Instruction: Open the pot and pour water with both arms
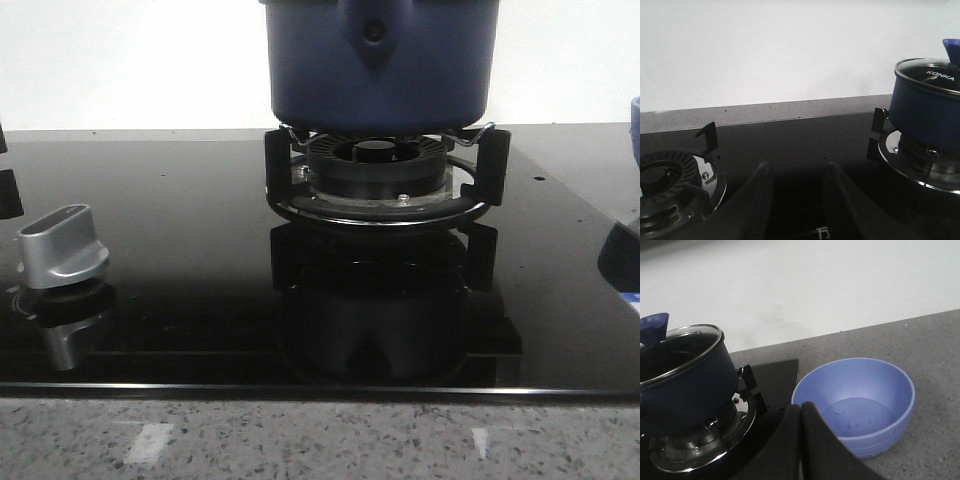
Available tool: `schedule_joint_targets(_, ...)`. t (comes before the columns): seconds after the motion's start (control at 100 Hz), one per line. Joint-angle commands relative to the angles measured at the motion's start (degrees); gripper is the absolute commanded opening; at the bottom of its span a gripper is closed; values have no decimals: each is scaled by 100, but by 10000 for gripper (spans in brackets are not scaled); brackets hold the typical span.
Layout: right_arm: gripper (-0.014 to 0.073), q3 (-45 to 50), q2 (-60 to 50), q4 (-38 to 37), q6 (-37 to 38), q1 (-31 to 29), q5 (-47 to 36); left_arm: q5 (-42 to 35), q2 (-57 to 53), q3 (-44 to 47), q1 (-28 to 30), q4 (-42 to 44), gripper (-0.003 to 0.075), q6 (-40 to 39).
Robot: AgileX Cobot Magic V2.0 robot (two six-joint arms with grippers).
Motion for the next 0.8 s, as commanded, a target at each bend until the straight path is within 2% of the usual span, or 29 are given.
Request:
schedule_joint_targets(0.0, -74, -269, 135, -74, -130, -27, -332, -292, 447, -468, -63, -163, 304, 160)
schedule_joint_targets(0.14, 4, -298, 135, -133, -130, -27, -164, -334, 923, -780, -450, -219, 274, 260)
schedule_joint_targets(0.34, 286, -298, 135, -138, -130, -27, -46, -346, 1670, -1098, -1588, -229, 271, 511)
schedule_joint_targets(0.41, 347, -298, 135, -138, -130, -27, -46, -526, 1956, -1220, -2025, -229, 281, 511)
schedule_joint_targets(0.59, 363, -298, 135, -138, -130, -27, -46, -1790, 2508, -1351, -2974, -229, 399, 511)
schedule_joint_targets(0.79, 363, -298, 135, -138, -130, -27, -37, -2054, 3059, -1693, -3907, 87, 400, 511)
